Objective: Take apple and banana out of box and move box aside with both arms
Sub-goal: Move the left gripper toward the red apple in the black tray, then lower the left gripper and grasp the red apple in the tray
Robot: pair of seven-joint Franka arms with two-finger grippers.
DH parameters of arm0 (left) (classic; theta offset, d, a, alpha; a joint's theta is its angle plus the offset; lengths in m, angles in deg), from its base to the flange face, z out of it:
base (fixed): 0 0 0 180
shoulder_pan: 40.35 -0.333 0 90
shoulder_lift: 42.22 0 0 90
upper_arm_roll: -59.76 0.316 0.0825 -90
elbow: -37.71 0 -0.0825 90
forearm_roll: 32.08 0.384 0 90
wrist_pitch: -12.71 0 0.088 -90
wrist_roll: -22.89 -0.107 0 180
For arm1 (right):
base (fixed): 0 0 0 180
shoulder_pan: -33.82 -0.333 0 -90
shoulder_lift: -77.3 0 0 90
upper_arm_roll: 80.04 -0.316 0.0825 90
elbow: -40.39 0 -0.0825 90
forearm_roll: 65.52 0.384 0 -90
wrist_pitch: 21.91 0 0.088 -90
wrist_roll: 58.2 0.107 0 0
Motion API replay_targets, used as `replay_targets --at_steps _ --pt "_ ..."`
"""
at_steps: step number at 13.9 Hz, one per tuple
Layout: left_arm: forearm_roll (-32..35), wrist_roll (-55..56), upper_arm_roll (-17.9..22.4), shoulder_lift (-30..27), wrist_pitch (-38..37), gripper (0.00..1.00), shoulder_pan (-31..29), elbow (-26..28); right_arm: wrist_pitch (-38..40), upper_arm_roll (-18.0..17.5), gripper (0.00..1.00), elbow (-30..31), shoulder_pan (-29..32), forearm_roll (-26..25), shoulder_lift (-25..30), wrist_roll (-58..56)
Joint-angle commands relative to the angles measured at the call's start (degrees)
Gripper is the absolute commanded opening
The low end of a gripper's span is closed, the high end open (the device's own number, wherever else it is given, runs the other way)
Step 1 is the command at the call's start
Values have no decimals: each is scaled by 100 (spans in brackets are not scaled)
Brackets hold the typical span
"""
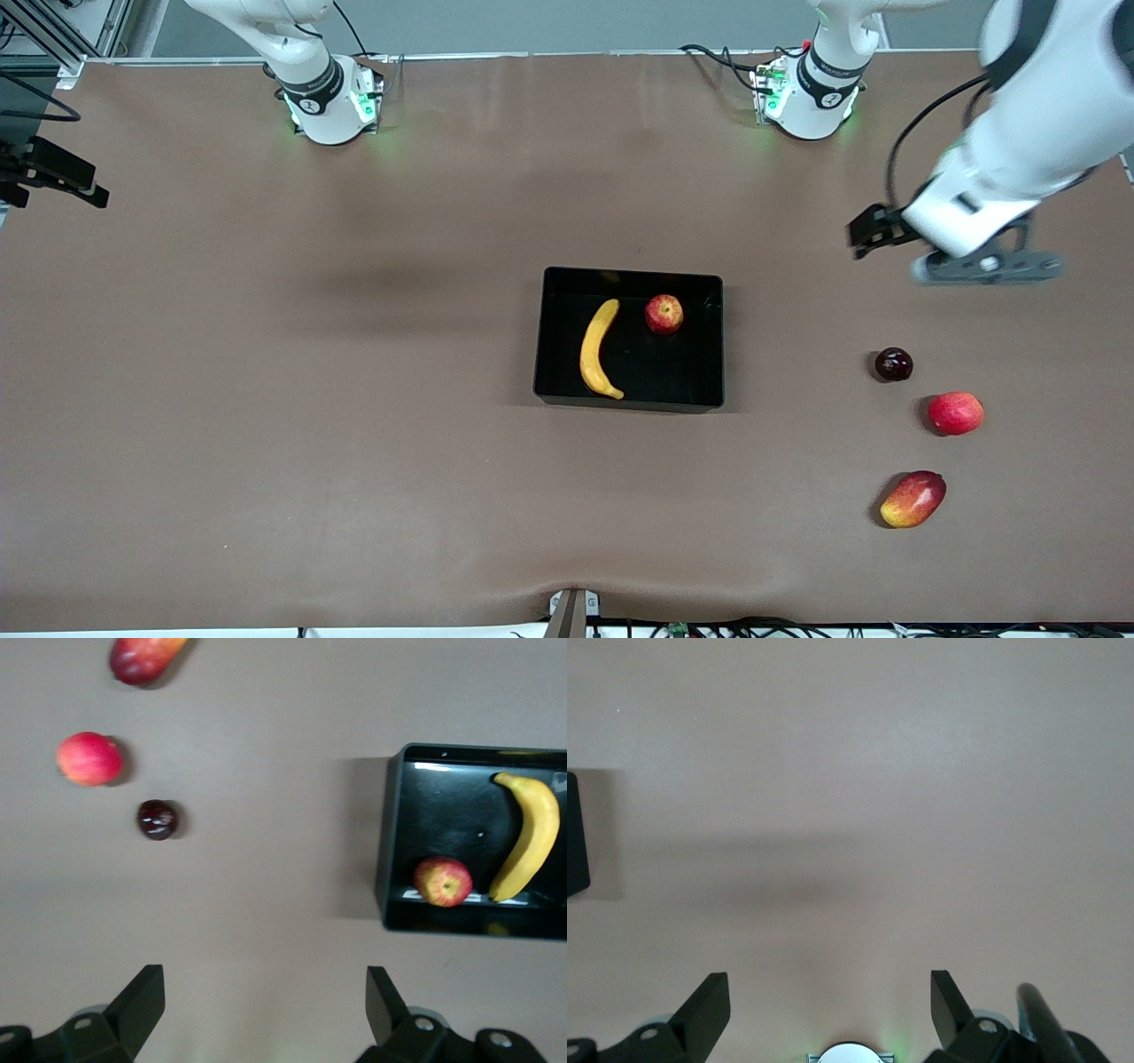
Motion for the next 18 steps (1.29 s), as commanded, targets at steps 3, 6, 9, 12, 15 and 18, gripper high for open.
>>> replay_targets --at_steps 3,6,9,12,15,18 --pt "-1 1598 -808 -63 1889 100 49 1437 54 -100 100 -75 139 125 -43 -56" --pt "112 2240 -853 401 2867 100 374 1835 62 -91 100 -75 174 125 -43 -56" --pt "804 2732 -853 1086 3281 100 647 1826 62 -91 100 -75 165 125 -43 -56" --pt "1088 3173 -853 1658 3782 100 857 1800 62 -100 100 -75 156 134 -43 -56" --pt "1106 3323 -853 1975 4056 100 972 1791 62 -100 100 -84 156 169 -43 -56" --pt "1124 3385 -853 2274 4222 100 1051 1782 54 -99 100 -84 165 169 -43 -56"
